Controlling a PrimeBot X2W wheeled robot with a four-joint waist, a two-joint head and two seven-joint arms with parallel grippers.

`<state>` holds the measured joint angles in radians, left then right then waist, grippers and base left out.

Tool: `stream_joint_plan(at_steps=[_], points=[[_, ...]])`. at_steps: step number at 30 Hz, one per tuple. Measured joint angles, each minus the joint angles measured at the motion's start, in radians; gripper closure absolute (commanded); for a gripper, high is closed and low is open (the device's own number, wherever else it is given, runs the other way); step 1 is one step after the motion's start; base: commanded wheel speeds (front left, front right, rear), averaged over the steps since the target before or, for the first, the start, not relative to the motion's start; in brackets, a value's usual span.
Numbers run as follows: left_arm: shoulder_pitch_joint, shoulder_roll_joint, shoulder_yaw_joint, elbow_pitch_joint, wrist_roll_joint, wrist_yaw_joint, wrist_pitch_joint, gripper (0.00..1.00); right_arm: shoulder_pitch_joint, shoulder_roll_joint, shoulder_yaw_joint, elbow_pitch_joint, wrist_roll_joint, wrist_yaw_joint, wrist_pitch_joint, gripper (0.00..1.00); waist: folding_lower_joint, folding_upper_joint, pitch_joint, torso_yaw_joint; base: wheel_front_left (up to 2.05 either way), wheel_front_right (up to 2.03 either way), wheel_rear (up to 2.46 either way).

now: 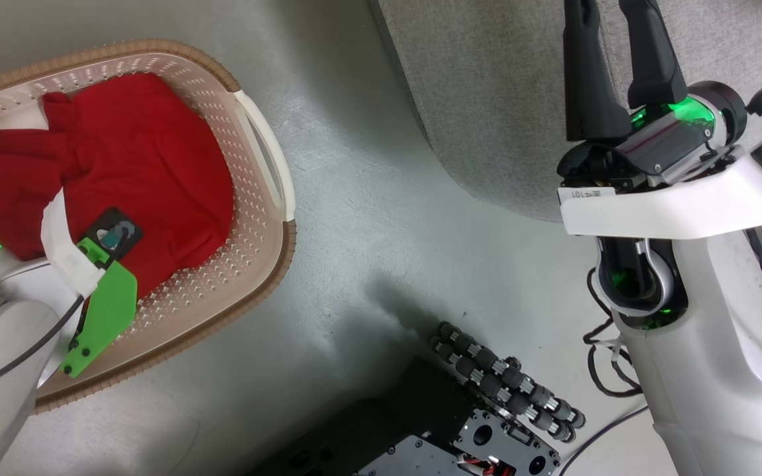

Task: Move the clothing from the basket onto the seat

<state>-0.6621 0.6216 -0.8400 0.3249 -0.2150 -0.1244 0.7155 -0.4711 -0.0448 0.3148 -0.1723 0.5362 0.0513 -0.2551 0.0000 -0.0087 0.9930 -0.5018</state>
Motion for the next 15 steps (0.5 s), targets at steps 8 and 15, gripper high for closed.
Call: stream_joint_plan(at_steps=[8, 15], points=[[-0.022, -0.026, 0.0, 0.02, -0.002, 0.0, -0.022, 0.31, 0.009, 0.0, 0.002, 0.0, 0.0, 0.001, 0.0, 0.0, 0.0, 0.0, 0.006, 0.003, 0.0, 0.0, 0.0], [-0.026, -0.049, -0.005, 0.036, -0.009, 0.0, -0.034, 0.3, 0.009, 0.0, 0.001, 0.0, -0.002, 0.001, 0.0, 0.0, 0.0, 0.0, 0.01, 0.005, 0.0, 0.0, 0.0]])
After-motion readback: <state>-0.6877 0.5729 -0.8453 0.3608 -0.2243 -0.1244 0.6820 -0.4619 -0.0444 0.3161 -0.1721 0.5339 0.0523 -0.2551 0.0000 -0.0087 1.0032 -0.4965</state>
